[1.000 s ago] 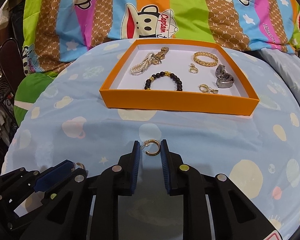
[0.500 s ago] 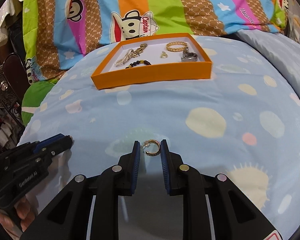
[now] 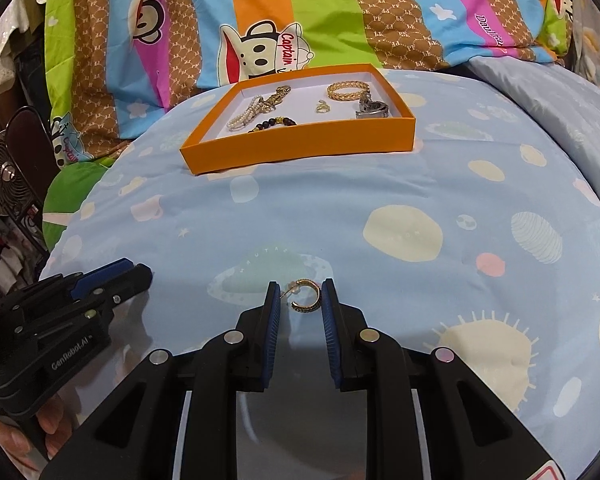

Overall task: Organize jewelry
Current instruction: 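Carry both gold hoop earrings into the orange box and open both tools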

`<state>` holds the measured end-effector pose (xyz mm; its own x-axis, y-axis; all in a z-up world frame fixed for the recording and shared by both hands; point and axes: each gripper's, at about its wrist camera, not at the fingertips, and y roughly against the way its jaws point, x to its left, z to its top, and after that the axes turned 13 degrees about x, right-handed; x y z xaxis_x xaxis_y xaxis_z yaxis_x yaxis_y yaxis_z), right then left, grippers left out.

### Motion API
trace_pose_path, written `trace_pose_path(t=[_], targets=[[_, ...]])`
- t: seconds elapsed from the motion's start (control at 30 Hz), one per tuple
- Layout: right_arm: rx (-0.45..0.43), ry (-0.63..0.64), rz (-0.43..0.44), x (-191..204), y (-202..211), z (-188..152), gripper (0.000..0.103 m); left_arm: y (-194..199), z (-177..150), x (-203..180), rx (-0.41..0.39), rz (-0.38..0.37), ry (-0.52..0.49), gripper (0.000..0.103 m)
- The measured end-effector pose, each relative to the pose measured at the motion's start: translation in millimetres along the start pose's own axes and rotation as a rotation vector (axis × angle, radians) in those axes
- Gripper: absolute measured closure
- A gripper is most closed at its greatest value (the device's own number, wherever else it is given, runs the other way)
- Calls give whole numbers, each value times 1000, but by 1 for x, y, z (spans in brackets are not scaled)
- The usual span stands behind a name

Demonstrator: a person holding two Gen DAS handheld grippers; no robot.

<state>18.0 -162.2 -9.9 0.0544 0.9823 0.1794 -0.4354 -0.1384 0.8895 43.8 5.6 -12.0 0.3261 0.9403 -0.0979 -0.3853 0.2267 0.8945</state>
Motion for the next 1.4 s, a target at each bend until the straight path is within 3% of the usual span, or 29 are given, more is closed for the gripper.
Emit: trace_pose_path(t=[0.47, 0.7, 1.1, 1.4], targets=[[-20, -3, 8, -4, 24, -13, 84, 30, -4, -16, -23, -81, -14, 86], [-66, -14, 39, -13, 44, 5, 84, 50, 25, -22, -61, -124, -27, 86], [-171, 43, 3, -17, 47, 106, 84, 41, 125, -33, -157, -65, -66, 86], [-132, 18, 39, -24, 4, 171, 84, 4, 187, -36, -153, -51, -66, 86]])
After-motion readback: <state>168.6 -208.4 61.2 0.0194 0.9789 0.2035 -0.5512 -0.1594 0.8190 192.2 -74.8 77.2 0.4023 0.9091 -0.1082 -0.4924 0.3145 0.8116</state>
